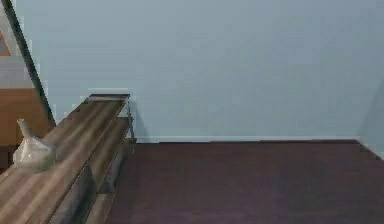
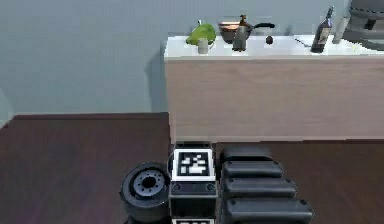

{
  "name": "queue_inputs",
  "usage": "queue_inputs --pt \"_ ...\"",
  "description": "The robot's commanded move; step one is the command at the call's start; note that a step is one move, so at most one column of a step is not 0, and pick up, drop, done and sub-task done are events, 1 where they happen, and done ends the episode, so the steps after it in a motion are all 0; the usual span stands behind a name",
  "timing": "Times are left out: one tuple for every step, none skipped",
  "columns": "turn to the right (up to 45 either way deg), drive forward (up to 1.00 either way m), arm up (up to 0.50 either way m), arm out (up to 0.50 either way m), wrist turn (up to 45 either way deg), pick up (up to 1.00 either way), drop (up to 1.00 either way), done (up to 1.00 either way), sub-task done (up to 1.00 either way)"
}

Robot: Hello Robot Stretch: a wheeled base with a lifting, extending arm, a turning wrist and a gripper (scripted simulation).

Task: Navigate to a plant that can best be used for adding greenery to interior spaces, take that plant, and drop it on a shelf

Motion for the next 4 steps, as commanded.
queue_inputs --pt "0.0 1.0 0.0 0.0 0.0 0.0 0.0 0.0 0.0" --pt "-12.0 0.0 0.0 0.0 0.0 0.0 0.0 0.0 0.0" --pt "0.0 0.05 0.0 0.0 0.0 0.0 0.0 0.0 0.0" --pt "33.0 0.0 0.0 0.0 0.0 0.0 0.0 0.0 0.0"
